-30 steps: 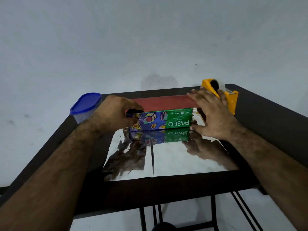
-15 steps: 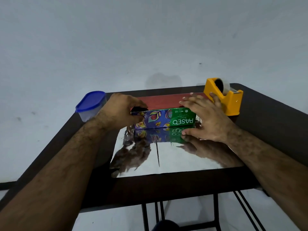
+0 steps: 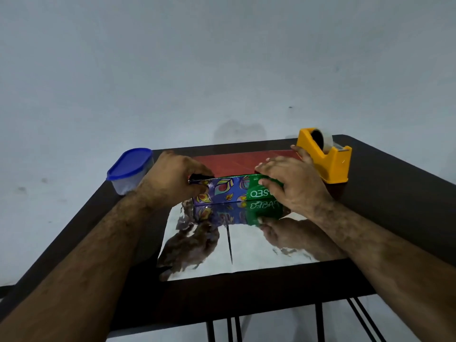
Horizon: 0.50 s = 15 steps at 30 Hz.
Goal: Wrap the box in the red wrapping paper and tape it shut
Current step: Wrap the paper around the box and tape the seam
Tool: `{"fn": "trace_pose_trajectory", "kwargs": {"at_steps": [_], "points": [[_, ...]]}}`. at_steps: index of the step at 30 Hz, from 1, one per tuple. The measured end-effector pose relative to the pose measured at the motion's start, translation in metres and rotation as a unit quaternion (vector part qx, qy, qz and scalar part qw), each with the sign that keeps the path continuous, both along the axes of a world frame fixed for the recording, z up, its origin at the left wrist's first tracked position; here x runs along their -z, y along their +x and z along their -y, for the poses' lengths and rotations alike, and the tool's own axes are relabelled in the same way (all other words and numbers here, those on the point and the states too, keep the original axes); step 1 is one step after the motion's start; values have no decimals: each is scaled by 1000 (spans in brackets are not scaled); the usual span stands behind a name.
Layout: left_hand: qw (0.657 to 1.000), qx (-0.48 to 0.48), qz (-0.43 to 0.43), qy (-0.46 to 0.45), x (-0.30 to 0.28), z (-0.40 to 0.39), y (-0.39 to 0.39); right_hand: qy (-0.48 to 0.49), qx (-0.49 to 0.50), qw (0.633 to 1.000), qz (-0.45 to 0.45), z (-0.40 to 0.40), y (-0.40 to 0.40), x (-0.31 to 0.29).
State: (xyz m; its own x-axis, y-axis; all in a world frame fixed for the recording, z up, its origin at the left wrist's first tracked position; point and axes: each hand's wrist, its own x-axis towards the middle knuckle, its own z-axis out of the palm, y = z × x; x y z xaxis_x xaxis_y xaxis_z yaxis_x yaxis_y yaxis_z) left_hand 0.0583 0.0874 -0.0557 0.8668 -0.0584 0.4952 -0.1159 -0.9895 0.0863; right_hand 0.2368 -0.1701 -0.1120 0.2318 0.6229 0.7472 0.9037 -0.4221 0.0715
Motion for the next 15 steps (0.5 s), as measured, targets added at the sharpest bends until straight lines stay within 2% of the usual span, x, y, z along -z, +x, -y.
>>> {"fn": "trace_pose_trajectory", "kwargs": {"at_steps": [10, 15], "points": [[997, -37, 12, 63, 17, 18, 16, 34, -10, 998, -42, -2, -3, -1], [996, -60, 32, 66, 22, 23, 21, 38, 4, 998, -43, -1, -4, 0]]}}
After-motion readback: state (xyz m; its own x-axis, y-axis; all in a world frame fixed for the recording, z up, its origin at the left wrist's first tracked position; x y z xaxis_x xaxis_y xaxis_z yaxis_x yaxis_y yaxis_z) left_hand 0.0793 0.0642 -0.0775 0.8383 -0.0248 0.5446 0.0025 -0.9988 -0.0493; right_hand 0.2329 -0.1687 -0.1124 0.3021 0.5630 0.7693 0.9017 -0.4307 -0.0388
